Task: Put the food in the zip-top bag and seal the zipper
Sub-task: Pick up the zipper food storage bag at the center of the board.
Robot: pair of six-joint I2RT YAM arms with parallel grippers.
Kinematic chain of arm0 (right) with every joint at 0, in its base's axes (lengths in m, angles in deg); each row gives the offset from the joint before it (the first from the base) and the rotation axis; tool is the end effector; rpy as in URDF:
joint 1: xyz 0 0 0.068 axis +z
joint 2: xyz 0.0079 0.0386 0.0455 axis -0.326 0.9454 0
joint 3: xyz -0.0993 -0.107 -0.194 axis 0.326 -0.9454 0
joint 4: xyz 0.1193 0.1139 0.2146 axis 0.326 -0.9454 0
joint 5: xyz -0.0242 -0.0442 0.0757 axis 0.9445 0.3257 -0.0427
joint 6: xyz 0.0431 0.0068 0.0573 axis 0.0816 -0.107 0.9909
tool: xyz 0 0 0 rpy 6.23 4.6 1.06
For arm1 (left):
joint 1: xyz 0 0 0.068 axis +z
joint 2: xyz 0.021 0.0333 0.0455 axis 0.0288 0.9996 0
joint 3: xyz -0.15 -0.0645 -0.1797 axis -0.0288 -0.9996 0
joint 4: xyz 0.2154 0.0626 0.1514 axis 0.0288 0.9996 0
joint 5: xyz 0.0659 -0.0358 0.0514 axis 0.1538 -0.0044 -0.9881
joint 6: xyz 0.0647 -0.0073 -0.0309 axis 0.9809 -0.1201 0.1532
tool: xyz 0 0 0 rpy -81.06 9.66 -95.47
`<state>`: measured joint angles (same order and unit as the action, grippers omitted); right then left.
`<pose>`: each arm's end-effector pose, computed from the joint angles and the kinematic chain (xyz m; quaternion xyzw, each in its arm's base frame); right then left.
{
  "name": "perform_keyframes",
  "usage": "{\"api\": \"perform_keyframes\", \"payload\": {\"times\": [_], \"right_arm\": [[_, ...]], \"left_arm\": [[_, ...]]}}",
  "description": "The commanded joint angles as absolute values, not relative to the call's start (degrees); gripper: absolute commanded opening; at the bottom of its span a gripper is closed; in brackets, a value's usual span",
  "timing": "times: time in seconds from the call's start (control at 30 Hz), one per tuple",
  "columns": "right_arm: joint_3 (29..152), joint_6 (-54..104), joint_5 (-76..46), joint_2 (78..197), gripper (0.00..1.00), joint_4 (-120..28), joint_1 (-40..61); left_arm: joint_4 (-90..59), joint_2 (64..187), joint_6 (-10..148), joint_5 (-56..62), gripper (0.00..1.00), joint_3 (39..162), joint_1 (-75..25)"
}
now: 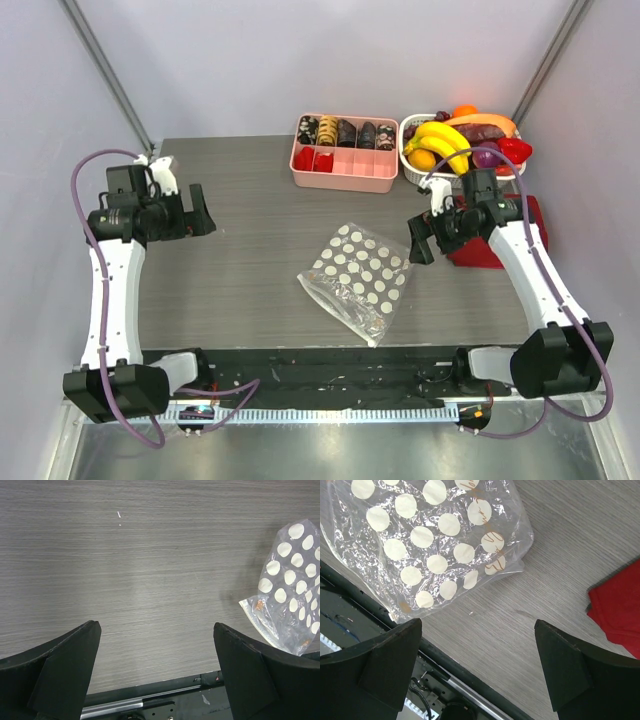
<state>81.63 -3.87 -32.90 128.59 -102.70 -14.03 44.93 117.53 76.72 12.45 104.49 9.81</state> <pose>0.2644 0.0489 0.2591 -0.2722 0.9081 0.1777 0.2641 0.2569 0.0185 0.3283 -0.0472 0.9262 -0.1327 0.3497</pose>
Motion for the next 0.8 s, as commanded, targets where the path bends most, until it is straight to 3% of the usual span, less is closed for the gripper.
{"api": "perform_keyframes", "payload": {"times": [0.0, 0.33, 0.57, 0.77], "right_arm": [[81.0, -3.2, -30.7, 130.4, 1.00, -98.6, -11.3], [80.5, -2.8, -26.6, 141.0, 1.00, -92.9, -3.5], [82.6, -2.7, -25.4, 150.3, 0.96, -89.1, 0.2], [87.1, -3.2, -25.3, 158.2, 0.92, -87.2, 1.8]], "left_arm": [[41.6, 114.3, 78.4, 12.6, 1.00, 104.9, 9.8], [38.3, 107.0, 86.2, 18.3, 1.00, 100.4, 9.8], [41.2, 101.7, 96.2, 34.3, 1.00, 95.8, 9.3], [35.4, 99.3, 107.4, 28.9, 1.00, 88.1, -6.8]]}}
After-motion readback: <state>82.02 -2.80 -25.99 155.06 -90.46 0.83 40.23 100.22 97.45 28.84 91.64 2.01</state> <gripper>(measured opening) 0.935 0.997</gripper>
